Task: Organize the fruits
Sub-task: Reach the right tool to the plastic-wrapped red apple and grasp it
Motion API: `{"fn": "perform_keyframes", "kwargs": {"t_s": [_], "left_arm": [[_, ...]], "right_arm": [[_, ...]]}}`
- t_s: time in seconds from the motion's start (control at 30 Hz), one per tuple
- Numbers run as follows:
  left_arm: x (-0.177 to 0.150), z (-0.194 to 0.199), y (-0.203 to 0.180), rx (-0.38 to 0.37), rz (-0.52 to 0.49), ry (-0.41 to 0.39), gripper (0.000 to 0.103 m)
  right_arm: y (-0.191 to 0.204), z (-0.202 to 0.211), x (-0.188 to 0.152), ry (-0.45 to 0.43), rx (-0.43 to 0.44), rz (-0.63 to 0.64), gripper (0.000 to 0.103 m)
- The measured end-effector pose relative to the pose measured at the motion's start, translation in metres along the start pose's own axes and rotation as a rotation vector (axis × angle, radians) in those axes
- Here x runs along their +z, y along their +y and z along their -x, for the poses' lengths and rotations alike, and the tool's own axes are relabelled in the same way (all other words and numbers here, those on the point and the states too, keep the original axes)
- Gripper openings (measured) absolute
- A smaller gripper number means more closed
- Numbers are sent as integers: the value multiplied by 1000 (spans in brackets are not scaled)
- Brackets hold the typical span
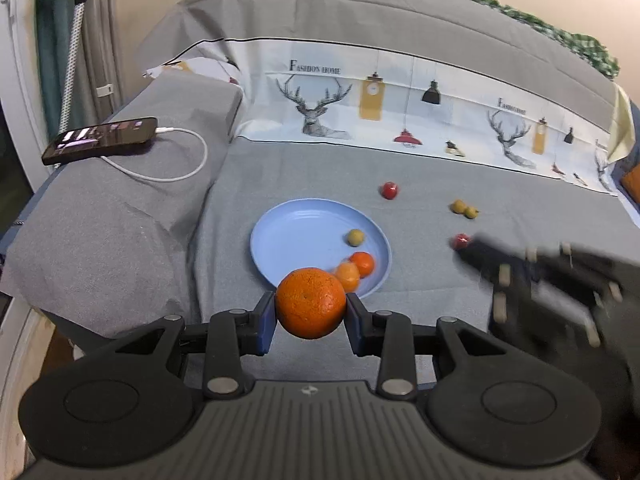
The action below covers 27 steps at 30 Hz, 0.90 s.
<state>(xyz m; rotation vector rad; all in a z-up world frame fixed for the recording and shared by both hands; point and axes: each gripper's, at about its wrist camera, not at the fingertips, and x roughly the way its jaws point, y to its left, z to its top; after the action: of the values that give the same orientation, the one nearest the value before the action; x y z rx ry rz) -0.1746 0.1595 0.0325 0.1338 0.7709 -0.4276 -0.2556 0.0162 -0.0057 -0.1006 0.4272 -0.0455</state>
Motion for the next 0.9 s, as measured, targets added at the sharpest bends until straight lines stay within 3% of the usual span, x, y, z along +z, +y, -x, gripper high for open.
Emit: {"fn": "perform_keyframes", "kwargs": {"t_s": [0.03,0.23,0.33,0.4,0.47,0.9], "left_arm": [[2,-1,1,1,-5,-3,40],[18,-24,7,-7,27,33,40],[26,-42,6,2,34,50,40],[32,-51,4,8,29,59,40],[37,-62,1,12,21,75,40],[52,-118,-14,42,-4,173,40]], "right_arm": [[-10,-12,2,2,-46,-33,5],[-74,-36,-18,94,-82,-176,7],[-101,-49,-34,136,-126,-240,15],[-117,-61,-43,164,-153,-280,40],[-130,-77,-52,196,-182,-310,56],[-184,-214,-100,346,-259,-331,56]]}}
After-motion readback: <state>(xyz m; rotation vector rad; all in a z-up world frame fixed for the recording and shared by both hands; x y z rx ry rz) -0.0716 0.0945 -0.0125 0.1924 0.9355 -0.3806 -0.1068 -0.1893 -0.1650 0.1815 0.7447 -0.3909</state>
